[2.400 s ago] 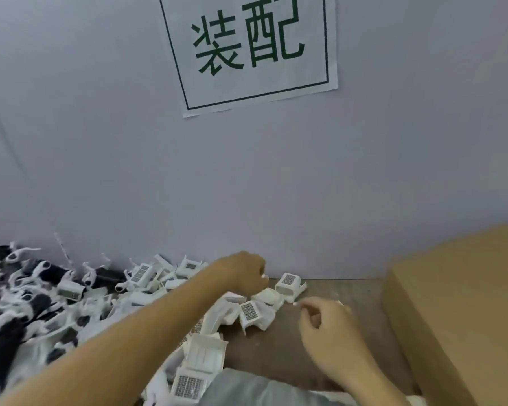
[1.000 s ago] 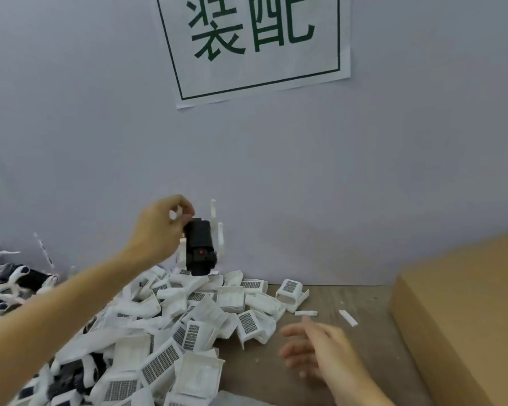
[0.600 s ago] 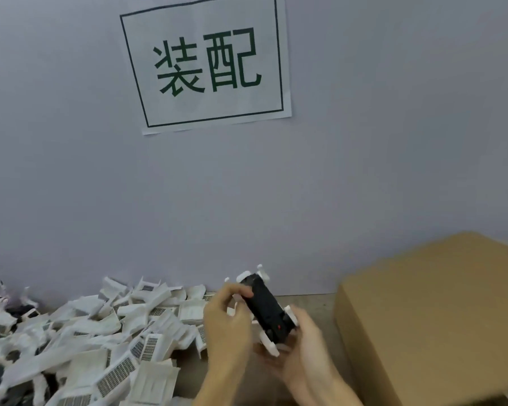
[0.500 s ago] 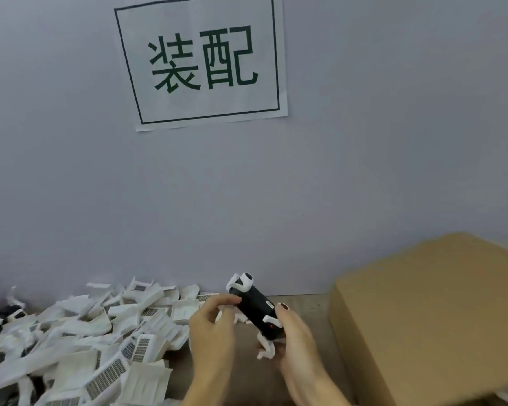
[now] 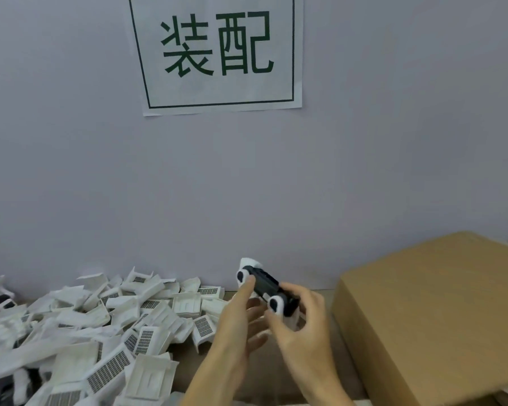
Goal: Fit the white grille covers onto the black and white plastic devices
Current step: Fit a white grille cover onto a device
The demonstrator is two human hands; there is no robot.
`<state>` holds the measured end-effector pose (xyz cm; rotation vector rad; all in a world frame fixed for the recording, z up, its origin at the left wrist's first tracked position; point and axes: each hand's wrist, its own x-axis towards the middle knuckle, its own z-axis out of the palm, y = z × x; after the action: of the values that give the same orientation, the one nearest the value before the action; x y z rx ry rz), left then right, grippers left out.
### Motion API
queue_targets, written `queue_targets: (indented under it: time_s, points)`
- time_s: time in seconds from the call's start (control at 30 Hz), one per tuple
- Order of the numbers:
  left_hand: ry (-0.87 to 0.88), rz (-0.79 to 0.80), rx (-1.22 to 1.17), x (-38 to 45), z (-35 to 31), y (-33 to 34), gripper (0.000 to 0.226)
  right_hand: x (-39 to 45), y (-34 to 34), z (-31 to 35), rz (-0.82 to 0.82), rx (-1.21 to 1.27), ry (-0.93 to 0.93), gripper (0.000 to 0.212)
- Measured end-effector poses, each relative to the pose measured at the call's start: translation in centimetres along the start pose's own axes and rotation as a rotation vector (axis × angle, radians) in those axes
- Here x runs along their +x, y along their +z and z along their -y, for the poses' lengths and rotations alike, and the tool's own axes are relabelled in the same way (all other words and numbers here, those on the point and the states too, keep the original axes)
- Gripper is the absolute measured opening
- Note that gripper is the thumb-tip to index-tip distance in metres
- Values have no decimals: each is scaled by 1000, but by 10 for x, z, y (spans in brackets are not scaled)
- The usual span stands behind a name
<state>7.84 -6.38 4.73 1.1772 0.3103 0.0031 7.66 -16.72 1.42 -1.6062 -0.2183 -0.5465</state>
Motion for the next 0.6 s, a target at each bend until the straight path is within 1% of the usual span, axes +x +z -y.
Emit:
queue_targets:
  time_s: [0.07, 0.1, 0.17, 0.2, 0.23, 0.3, 0.33, 0.4, 0.43, 0.47, 0.53, 0.57, 0.6]
  points:
    - [48, -67, -84, 0, -2, -2, 42, -6, 4, 1, 127, -139, -106, 42]
    - [74, -92, -127, 0, -4, -3, 36, -9, 7, 1, 175, -178, -125, 44]
    - [123, -90, -128, -2, -6, -7, 26, -12, 12, 1, 245, -208, -101, 49]
    - [157, -75, -93, -4, -5, -7, 24, -12, 13, 1, 271, -190, -55, 51]
    - [195, -65, -43, -4, -3, -6, 22, -10, 14, 1, 283, -135, 12, 54]
    - [274, -66, 65, -2, 1, -3, 20, -6, 12, 0, 252, -2, 156, 58]
    - [309, -60, 104, -2, 3, -1, 18, -5, 11, -1, 231, 16, 200, 63]
    - [362, -25, 146, -3, 7, 2, 13, -4, 9, -1, 211, -74, 187, 74]
    - [381, -15, 160, -2, 9, 3, 11, -3, 8, 0, 209, -131, 140, 72]
    - [397, -16, 173, -3, 10, 4, 9, -2, 7, -1, 220, -169, 85, 65]
    - [427, -39, 198, -3, 8, 4, 7, 0, 3, -1, 296, -194, 18, 51]
    - [437, -49, 227, -2, 7, 3, 8, 0, 1, -1, 339, -159, 12, 47]
    - [447, -55, 274, -3, 6, 1, 9, 2, -1, -2, 364, -68, 36, 45]
